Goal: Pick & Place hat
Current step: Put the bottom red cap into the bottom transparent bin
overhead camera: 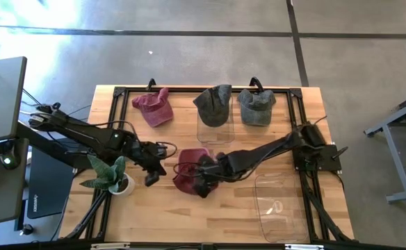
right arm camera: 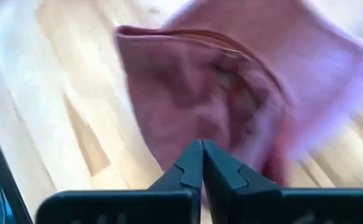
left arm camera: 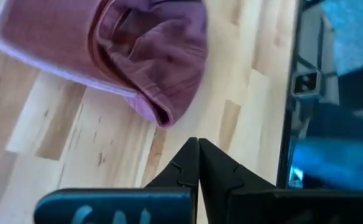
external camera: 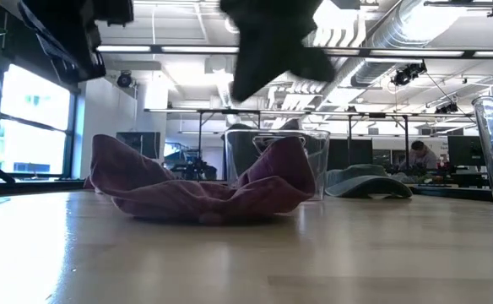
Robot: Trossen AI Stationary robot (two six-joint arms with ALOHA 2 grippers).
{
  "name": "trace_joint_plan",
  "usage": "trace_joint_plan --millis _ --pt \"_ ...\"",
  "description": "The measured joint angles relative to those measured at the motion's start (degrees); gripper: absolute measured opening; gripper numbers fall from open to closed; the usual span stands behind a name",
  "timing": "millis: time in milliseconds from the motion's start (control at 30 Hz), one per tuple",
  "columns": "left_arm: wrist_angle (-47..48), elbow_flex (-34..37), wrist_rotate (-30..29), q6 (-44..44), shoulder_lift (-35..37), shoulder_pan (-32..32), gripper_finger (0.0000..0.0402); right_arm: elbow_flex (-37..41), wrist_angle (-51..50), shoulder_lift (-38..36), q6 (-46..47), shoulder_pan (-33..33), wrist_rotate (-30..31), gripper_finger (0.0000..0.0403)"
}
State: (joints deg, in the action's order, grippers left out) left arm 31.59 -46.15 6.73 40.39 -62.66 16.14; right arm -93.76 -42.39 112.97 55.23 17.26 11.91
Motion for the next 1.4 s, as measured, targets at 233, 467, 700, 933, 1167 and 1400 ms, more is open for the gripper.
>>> trace_joint_plan --millis 233,467,700,933,1167,1400 --pt "-3.3 0.1 0.3 11.6 -4.1 0.0 0.0088 0.8 -14.0 -3.9 9.2 2.1 -2.0 0.0120" --pt "-9.9 -0.1 -1.3 17.2 -7.9 0.0 0.0159 13.7 5.2 -3.7 5.3 2.3 -8.1 0.0266" --pt "-20.7 0.0 -7.4 20.0 -14.5 0.0 0.0151 25.8 16.8 -3.9 10.8 2.3 2.8 0.0233" --pt "-22.6 0.0 -12.0 23.5 -24.2 0.0 0.0128 27.4 27.7 -4.0 6.4 2.3 5.2 0.0060" --pt "-15.7 0.0 -2.3 26.6 -29.2 0.0 0.0108 24.4 17.5 -5.5 8.9 2.3 5.4 0.0020" --pt "-12.8 -2.2 -0.3 27.0 -26.9 0.0 0.0088 24.3 15.9 -9.3 5.7 2.2 6.2 0.0014"
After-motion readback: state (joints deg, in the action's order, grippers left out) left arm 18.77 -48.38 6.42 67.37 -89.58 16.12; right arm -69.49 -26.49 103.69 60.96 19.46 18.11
